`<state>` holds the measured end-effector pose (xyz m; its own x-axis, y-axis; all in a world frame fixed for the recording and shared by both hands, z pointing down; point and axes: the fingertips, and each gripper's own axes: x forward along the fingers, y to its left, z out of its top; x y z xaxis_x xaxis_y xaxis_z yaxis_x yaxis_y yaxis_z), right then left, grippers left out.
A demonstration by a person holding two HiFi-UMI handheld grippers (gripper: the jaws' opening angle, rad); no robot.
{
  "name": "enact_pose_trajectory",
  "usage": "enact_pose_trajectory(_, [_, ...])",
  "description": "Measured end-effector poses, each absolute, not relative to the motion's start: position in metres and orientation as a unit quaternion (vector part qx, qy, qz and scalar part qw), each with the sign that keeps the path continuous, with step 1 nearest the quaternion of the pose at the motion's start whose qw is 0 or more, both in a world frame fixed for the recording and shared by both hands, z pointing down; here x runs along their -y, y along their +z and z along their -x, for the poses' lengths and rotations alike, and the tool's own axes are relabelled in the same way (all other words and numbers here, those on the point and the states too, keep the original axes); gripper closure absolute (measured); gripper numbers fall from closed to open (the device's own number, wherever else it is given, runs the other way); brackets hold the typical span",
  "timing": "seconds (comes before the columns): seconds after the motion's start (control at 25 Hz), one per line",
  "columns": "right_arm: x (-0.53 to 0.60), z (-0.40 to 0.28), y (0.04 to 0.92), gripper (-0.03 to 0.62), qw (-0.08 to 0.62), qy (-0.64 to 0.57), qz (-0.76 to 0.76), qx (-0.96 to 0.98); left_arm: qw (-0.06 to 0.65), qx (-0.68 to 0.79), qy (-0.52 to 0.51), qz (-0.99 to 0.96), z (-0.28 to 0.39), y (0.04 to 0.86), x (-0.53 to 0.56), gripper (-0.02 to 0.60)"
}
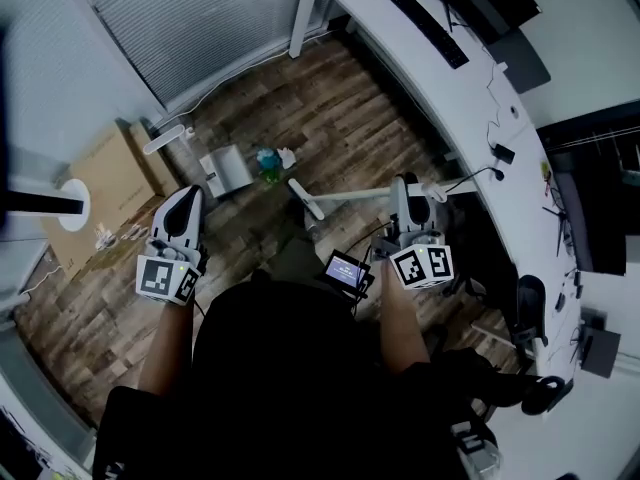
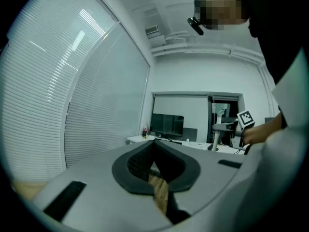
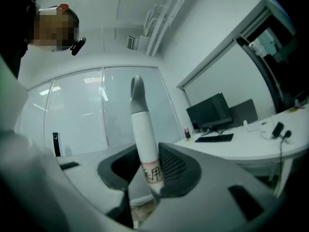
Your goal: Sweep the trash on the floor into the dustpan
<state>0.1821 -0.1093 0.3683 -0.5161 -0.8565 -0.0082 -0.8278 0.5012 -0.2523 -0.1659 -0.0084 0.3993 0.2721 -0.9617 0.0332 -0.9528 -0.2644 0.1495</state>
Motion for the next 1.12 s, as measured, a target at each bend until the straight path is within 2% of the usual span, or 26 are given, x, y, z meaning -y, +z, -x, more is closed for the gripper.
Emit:
enact_pose_trajectory(0.24, [0.195, -0.166, 0.387, 0.490, 0.055, -0.145, 0.445, -0.882, 0.069, 0.610, -0.036, -0.789, 0.178, 0.397, 0.075, 0.586])
enact_pose_trajectory(0.8, [0.354, -0.176, 0.438, 0.488, 0.009, -0.205, 0.396, -0.895, 0.095, 0.666, 0.065, -0.737, 0.226, 0.423, 0.184, 0.579])
enact_pose_trajectory(1.0, [0.394, -0.173, 0.451, 0.485, -0.005, -0.197, 0.386, -0.901, 0.093, 0.634, 0.190, -0.744, 0.247, 0.448, 0.195, 0.537])
enact_pose_trajectory(1.12, [0.412, -0.173, 0.464, 0.485, -0.016, -0.192, 0.394, -0.899, 0.088, 0.584, 0.291, -0.753, 0.262, 0.473, 0.197, 0.486])
